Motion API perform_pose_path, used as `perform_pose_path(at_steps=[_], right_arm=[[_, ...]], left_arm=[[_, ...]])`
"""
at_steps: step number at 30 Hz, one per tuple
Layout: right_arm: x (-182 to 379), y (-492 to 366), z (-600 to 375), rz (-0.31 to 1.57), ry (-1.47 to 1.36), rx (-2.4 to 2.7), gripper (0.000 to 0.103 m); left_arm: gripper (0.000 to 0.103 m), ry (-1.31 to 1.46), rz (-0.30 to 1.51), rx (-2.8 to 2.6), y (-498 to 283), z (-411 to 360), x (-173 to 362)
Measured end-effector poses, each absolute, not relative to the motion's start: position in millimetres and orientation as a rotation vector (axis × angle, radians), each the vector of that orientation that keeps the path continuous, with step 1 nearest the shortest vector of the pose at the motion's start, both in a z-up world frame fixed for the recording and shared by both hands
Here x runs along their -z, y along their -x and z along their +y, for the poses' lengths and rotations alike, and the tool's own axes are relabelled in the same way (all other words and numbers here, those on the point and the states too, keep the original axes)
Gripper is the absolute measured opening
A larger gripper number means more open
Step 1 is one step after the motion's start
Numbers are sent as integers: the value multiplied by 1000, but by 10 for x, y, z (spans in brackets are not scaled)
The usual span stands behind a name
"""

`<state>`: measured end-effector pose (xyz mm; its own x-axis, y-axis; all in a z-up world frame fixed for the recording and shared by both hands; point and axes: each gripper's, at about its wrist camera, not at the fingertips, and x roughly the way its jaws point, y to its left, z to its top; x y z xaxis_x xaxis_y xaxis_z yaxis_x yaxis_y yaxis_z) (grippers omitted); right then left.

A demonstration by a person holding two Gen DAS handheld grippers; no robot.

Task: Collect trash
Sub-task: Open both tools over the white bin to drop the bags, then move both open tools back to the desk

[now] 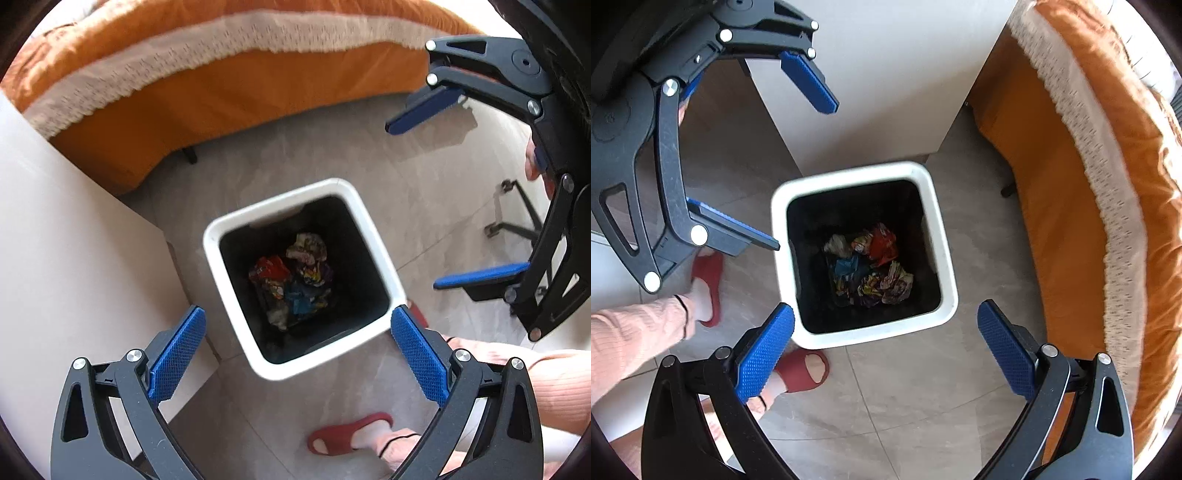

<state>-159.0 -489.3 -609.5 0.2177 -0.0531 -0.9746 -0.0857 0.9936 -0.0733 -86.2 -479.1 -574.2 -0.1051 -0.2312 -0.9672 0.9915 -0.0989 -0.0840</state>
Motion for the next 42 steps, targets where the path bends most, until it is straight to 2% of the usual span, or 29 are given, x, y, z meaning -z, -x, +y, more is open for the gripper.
perform_pose_path(at_steps=[13,20,26,33,42], right_arm=[[4757,1744,-4859,1249,-50,70,99],[3761,1806,-4878,1074,-125,186,99],[3042,1782,-4753,950,-145,211,99],[2405,1478,-4415,834,-138,127,99],[1826,774,-3777,713,-49,-15,99]], left_arm=[[98,-850,1004,1322,897,-4524,4430],[98,-596,1013,1179,805,-4104,3606],[98,-466,928,1041,759,-3675,2894],[98,-372,804,895,477,-3146,2163],[98,-330,693,749,2,-2421,1674]])
